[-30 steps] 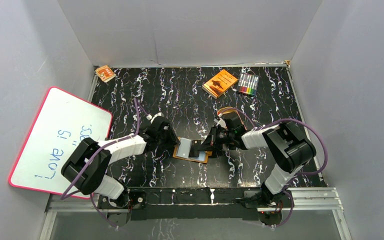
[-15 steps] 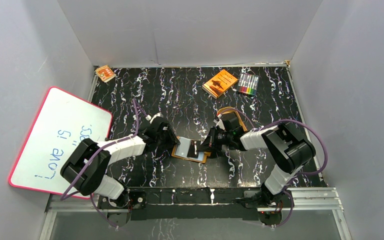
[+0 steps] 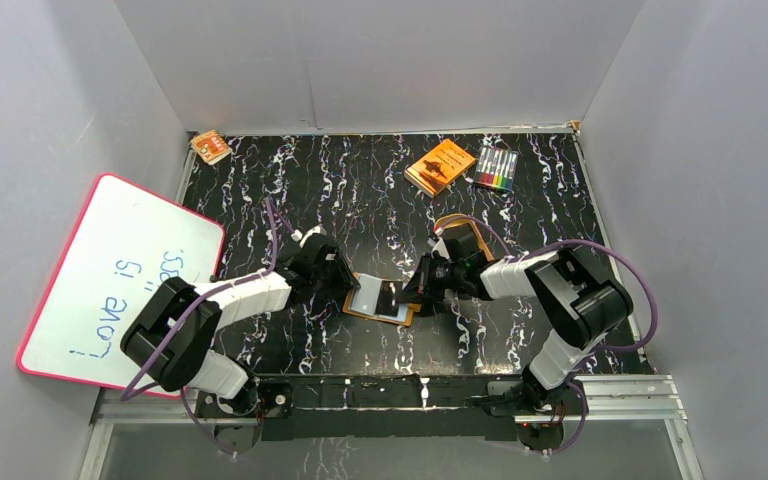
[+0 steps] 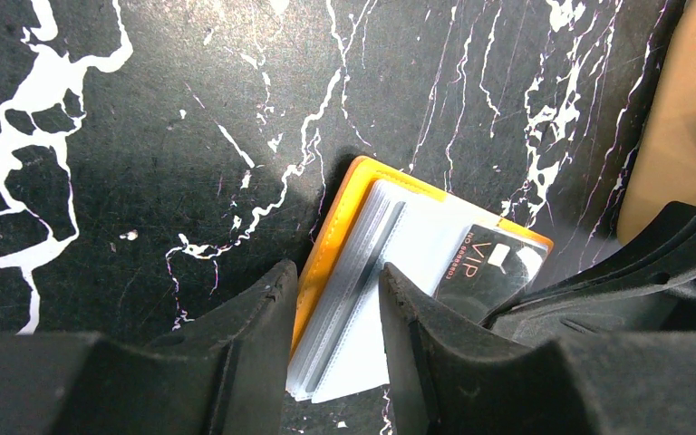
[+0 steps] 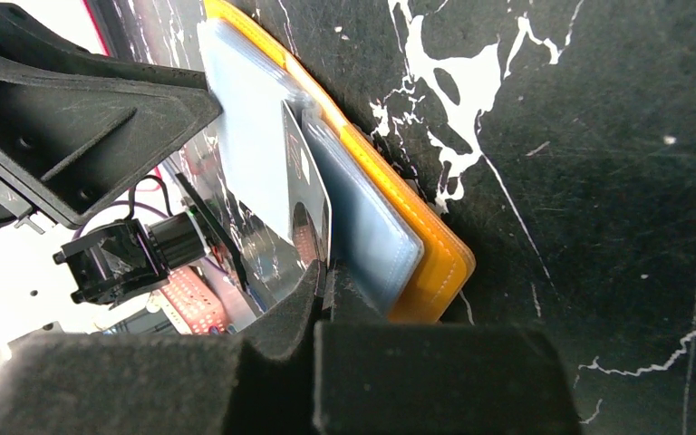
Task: Put the credit cards into the card holder
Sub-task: Insert the credit card into the card holder.
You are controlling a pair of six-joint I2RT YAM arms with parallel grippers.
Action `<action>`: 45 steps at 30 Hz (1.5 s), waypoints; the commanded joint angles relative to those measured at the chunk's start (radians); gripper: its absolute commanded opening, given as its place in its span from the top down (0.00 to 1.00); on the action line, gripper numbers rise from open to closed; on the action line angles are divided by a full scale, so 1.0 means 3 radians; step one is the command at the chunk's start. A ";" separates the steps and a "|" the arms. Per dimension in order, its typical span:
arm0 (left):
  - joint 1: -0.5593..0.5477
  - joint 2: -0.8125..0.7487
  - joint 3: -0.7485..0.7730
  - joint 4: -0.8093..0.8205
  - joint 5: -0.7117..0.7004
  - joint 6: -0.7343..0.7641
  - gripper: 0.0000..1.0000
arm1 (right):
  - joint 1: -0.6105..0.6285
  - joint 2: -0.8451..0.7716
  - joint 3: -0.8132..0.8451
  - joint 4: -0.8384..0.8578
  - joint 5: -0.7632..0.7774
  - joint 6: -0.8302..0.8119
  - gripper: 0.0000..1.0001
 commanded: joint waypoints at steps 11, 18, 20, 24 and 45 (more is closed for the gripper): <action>-0.0014 0.0076 -0.0220 -0.0390 0.0064 -0.0027 0.62 | 0.0148 0.0100 0.0129 0.0134 0.0160 0.0188 1.00; -0.0014 0.0059 -0.0233 -0.0383 0.0065 -0.0038 0.63 | 0.0212 0.0139 0.0081 0.0273 0.0332 0.0399 1.00; -0.0014 0.0052 -0.0240 -0.0388 0.0065 -0.0041 0.63 | 0.0234 0.0150 0.0070 0.0320 0.0369 0.0455 1.00; -0.0014 0.0052 -0.0245 -0.0384 0.0065 -0.0044 0.63 | 0.0302 0.0222 0.0144 0.0337 0.0366 0.0471 1.00; 0.0019 -0.0485 -0.0196 -0.0813 -0.0296 0.0042 0.62 | 0.0377 0.0250 0.0525 -0.0179 0.0196 0.0124 0.60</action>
